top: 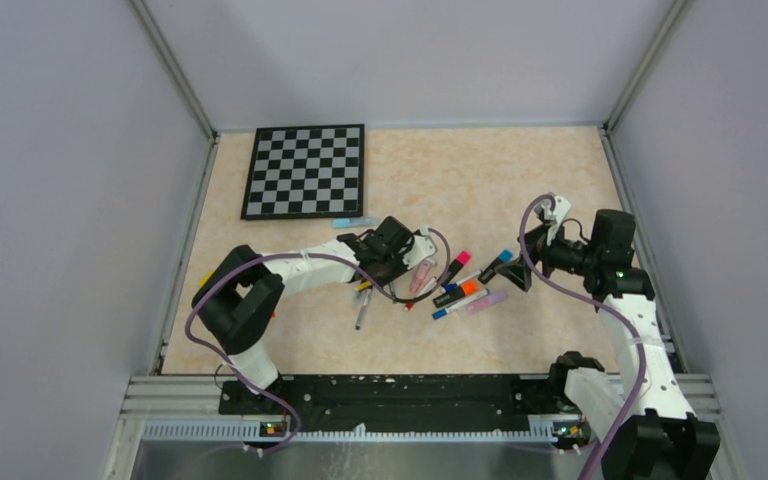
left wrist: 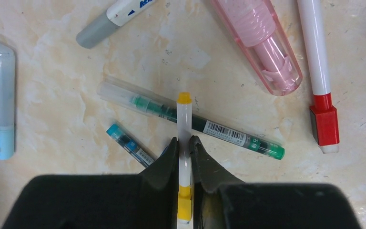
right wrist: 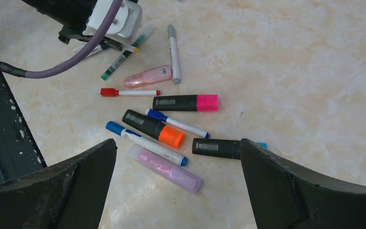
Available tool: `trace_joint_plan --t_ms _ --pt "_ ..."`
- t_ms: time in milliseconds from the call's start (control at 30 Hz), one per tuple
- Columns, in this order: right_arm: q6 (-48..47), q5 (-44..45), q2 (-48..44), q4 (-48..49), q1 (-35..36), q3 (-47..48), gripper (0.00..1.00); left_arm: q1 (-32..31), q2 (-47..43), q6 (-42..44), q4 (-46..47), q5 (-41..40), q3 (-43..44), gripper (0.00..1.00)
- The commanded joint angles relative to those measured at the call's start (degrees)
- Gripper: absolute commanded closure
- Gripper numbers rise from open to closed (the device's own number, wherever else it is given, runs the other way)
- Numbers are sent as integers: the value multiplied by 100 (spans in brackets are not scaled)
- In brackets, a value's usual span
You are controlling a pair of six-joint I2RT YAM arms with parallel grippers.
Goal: Open the pen caps
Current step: Pick up the pen from the center of the board.
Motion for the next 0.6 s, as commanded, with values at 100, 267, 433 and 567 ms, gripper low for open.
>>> trace_joint_plan --t_ms 100,267,433,567 --pt "-238 -194 -51 -24 -59 145 1 -125 -500 -97 221 -266 81 94" --pt "-395 -439 -52 -164 -63 154 1 -159 -1213 -557 244 -14 65 100" --pt "-729 -974 -32 -376 -55 137 1 -171 -1962 -1675 1003 1709 -353 100" --pt "-952 -1604 70 -571 106 148 2 -171 -2405 -3208 3066 2955 -1210 100"
